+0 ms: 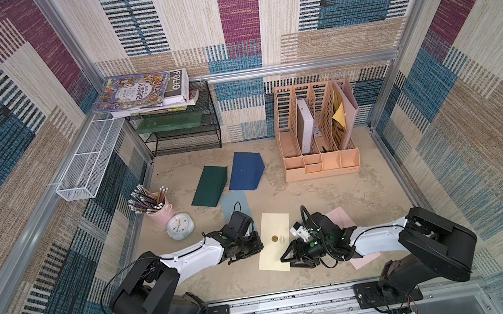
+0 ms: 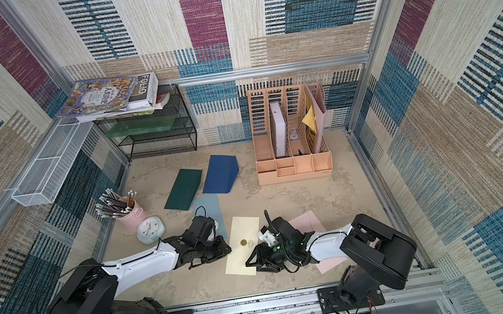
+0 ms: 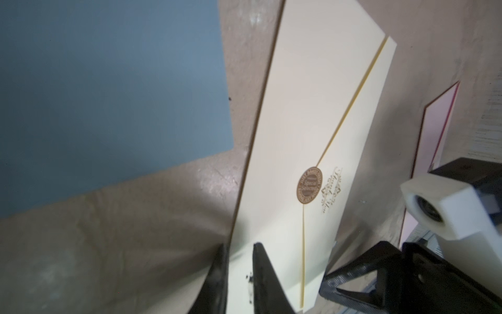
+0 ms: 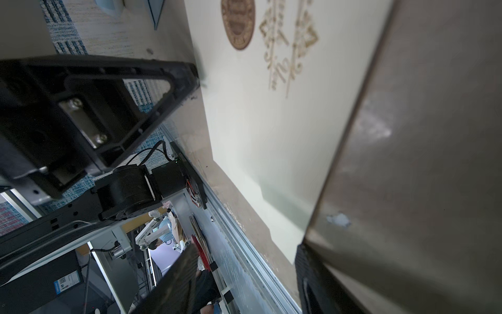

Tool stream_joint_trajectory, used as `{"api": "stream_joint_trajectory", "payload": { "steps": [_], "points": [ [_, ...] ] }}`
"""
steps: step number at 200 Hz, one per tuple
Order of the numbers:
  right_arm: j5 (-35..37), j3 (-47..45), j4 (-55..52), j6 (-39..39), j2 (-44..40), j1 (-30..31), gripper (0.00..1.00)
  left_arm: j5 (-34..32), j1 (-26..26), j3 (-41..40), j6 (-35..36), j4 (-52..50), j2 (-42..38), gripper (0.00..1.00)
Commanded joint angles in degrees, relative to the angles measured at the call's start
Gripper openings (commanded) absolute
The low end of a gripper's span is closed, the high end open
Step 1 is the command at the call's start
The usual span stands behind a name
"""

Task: Open the envelope
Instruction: Pick up the envelope from the center of the board.

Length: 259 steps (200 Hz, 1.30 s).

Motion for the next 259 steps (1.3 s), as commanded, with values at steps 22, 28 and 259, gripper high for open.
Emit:
{"api": "stream_joint_trajectory", "payload": {
  "steps": [22,28,259],
  "points": [
    [6.16,-1.13,-0.22,2.14,-1.66,-0.49,0.6,-0.37,-0.6,-0.87,-1.25,-4.12,0.94,0.19],
    [6.59,-1.15,0.12,2.02,-2.43,-0.74,0.6,-0.33,-0.68,-0.9,-1.33,-3.99,1.14,0.19],
    [6.34,5.13,17.39,-0.59,0.33,-4.65,0.59,0.85,-3.21,-1.75,-3.67,0.23,5.83,0.17]
  ]
}}
